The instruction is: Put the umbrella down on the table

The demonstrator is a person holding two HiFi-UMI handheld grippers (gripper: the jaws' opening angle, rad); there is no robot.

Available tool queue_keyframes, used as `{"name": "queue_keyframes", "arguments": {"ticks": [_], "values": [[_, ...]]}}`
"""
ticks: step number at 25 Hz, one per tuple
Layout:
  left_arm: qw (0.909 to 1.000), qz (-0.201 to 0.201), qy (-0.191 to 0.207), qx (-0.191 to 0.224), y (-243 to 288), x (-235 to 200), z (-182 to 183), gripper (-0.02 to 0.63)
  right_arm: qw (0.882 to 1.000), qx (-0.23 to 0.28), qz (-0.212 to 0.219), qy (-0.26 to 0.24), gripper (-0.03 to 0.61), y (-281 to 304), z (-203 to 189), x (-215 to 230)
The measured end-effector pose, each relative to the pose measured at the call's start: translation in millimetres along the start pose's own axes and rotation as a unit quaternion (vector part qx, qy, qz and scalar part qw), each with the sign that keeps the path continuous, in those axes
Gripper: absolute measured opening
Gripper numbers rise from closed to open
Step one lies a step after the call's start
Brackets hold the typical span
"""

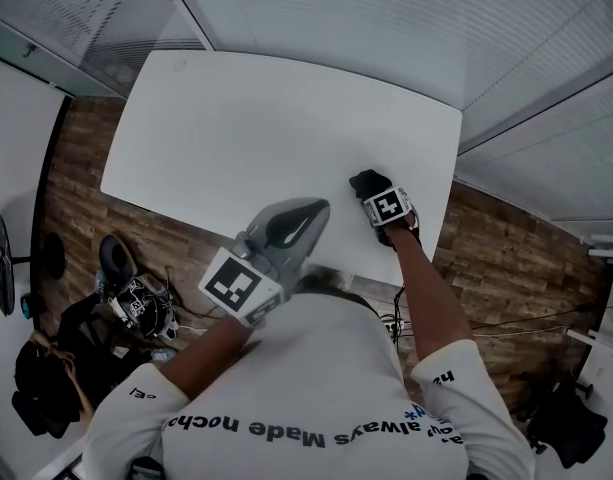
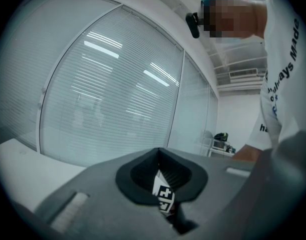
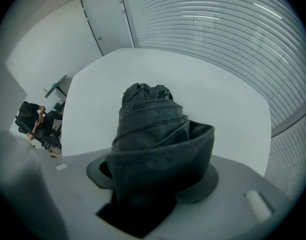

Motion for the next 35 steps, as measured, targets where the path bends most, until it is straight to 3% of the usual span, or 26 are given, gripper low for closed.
{"name": "queue_keyframes", "arguments": {"ticks": [6, 10, 14, 24, 29, 35], "values": [[1.0, 0.001, -0.002, 0.001, -4, 1, 0, 0.002, 1.0, -0.022, 0.002, 0.011, 0.298, -1, -8, -2], [1.0, 0.0, -0.003, 0.002, -2, 0, -1, 0.002, 1.0, 0.001, 0.023, 0.008, 0.324, 1, 0, -5], [1.0, -0.004, -0.002, 0.005, -3, 1, 0, 0.002, 1.0, 0.009, 0.009, 0.011, 0.336, -8, -2, -2], [0.9998, -0.018, 0.0, 0.008, 6, 5, 3, 0.002, 0.995, 0.103, -0.006, 0.008, 0.325, -72, 1, 4], [0.9996, -0.025, 0.0, 0.011, 12, 9, 6, 0.002, 0.981, 0.196, -0.006, -0.009, 0.305, -136, 0, -3], [0.9995, -0.028, 0.004, 0.014, 17, 11, 12, 0.002, 0.945, 0.326, -0.007, -0.024, 0.262, -234, -7, -23]]}}
Point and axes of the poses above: the fingertips, and each gripper's own axes: y forward along the fingers, x to its right, z out of its top, the point moved 3 cm from there along -y, backward along the fingers, and after that the axes turned 13 degrees about -x, right-handed, at the moved point
